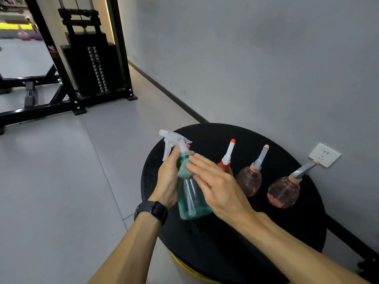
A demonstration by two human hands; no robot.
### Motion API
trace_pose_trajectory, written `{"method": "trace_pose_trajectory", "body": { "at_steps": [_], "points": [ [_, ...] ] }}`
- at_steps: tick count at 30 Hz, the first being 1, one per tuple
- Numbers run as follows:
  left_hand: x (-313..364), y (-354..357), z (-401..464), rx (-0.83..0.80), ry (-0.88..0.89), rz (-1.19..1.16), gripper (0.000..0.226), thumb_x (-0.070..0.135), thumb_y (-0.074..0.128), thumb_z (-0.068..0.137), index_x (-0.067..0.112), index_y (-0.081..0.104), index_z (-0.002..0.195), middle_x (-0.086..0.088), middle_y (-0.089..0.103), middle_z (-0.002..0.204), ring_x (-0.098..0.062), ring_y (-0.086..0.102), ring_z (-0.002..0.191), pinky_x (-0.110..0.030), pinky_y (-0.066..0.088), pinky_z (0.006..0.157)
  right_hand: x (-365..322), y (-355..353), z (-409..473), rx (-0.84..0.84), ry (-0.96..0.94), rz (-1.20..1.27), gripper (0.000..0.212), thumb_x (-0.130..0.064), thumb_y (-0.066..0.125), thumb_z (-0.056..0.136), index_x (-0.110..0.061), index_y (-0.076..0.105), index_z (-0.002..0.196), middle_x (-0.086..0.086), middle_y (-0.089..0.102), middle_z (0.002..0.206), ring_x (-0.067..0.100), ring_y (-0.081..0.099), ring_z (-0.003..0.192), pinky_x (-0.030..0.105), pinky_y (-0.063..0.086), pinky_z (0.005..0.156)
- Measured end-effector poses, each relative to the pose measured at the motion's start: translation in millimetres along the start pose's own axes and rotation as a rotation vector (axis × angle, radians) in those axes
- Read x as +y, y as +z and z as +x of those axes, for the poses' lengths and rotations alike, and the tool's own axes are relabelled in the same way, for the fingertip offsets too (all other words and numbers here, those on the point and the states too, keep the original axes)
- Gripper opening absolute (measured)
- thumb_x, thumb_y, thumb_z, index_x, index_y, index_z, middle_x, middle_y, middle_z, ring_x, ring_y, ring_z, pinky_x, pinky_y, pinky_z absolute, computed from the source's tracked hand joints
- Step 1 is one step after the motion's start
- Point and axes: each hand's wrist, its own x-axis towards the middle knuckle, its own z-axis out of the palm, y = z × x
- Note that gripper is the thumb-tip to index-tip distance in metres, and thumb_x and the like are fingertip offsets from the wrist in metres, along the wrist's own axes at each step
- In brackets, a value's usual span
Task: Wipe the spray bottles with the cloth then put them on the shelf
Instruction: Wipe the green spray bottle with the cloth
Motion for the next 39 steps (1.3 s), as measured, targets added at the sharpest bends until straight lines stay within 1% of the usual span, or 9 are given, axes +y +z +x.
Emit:
{"method": "trace_pose_trajectory", "body": {
  "at_steps": [3, 8, 13, 17, 23, 30, 34, 37, 39],
  "points": [
    [0, -1, 0, 0.029, -0.011, 0.066, 0.044, 0.047, 0.05, 0.1, 0.009, 0.073, 0.095, -0.01, 0.067, 0.081, -0.019, 0.063, 0.068, -0.032, 0.053, 0.065, 1, 0, -19, 0.0, 0.009, 0.023, 0.037, -0.002, 0.059, 0.094, -0.006, 0.06, 0.13, 0.002, 0.054, 0.14, 0.006, 0.04, 0.137, 0.018, 0.03, 0.113],
    [-1, -3, 1, 0.06, 0.021, 0.115, 0.043, 0.045, 0.05, 0.1, 0.009, 0.073, 0.093, -0.015, 0.064, 0.083, -0.022, 0.061, 0.068, -0.036, 0.054, 0.068, 7, 1, -51, -0.015, -0.004, 0.037, 0.038, -0.004, 0.059, 0.092, -0.007, 0.06, 0.131, -0.002, 0.053, 0.141, 0.005, 0.04, 0.137, 0.019, 0.03, 0.113],
    [-5, -6, 2, 0.075, 0.089, 0.214, 0.04, 0.048, 0.054, 0.097, 0.012, 0.072, 0.093, -0.006, 0.061, 0.078, -0.016, 0.059, 0.066, -0.034, 0.053, 0.07, 23, 2, -78, -0.065, -0.017, 0.055, 0.04, -0.002, 0.061, 0.091, -0.006, 0.059, 0.131, 0.0, 0.053, 0.141, 0.007, 0.041, 0.137, 0.023, 0.034, 0.111],
    [-8, -8, 5, 0.048, 0.165, 0.327, 0.026, 0.033, 0.06, 0.097, 0.019, 0.066, 0.077, 0.004, 0.054, 0.072, -0.013, 0.05, 0.069, -0.03, 0.046, 0.069, 32, 4, -86, -0.022, 0.033, 0.046, 0.04, -0.003, 0.061, 0.091, -0.007, 0.059, 0.131, -0.002, 0.053, 0.14, 0.005, 0.041, 0.137, 0.021, 0.034, 0.111],
    [-15, -10, 7, 0.022, 0.263, 0.432, 0.027, 0.033, 0.052, 0.102, 0.011, 0.068, 0.103, 0.003, 0.066, 0.08, -0.001, 0.062, 0.067, -0.013, 0.049, 0.058, 42, 9, -76, 0.127, 0.172, 0.074, 0.041, -0.002, 0.06, 0.091, -0.008, 0.058, 0.131, -0.002, 0.054, 0.14, 0.003, 0.042, 0.135, 0.023, 0.033, 0.112],
    [-21, -19, 19, 0.123, 0.338, 0.519, 0.018, 0.034, 0.06, 0.097, 0.021, 0.068, 0.107, 0.006, 0.069, 0.097, -0.005, 0.063, 0.089, -0.019, 0.045, 0.078, 52, 4, -76, 0.211, 0.272, 0.111, 0.044, 0.0, 0.061, 0.091, -0.012, 0.056, 0.132, -0.015, 0.049, 0.139, -0.003, 0.04, 0.134, 0.02, 0.032, 0.112],
    [-26, -23, 32, 0.258, 0.309, 0.466, 0.025, 0.031, 0.07, 0.09, 0.024, 0.062, 0.113, 0.001, 0.07, 0.109, -0.016, 0.067, 0.103, -0.032, 0.053, 0.088, 55, 2, -78, 0.248, 0.283, 0.12, 0.043, 0.001, 0.061, 0.091, -0.014, 0.055, 0.131, -0.019, 0.048, 0.138, -0.003, 0.042, 0.133, 0.02, 0.033, 0.111],
    [-29, -23, 38, 0.323, 0.297, 0.479, 0.023, 0.032, 0.074, 0.086, 0.03, 0.058, 0.102, -0.003, 0.07, 0.107, -0.022, 0.067, 0.098, -0.04, 0.054, 0.088, 57, 2, -79, 0.254, 0.28, 0.125, 0.041, 0.0, 0.059, 0.091, -0.011, 0.056, 0.131, -0.015, 0.05, 0.138, -0.002, 0.042, 0.133, 0.02, 0.034, 0.111],
    [-31, -21, 40, 0.352, 0.329, 0.51, 0.022, 0.029, 0.074, 0.086, 0.026, 0.057, 0.098, -0.002, 0.067, 0.103, -0.02, 0.065, 0.092, -0.035, 0.053, 0.082, 59, 1, -79, 0.266, 0.276, 0.129, 0.042, 0.0, 0.059, 0.091, -0.011, 0.056, 0.131, -0.014, 0.05, 0.138, -0.002, 0.043, 0.133, 0.02, 0.034, 0.111]
  ]
}}
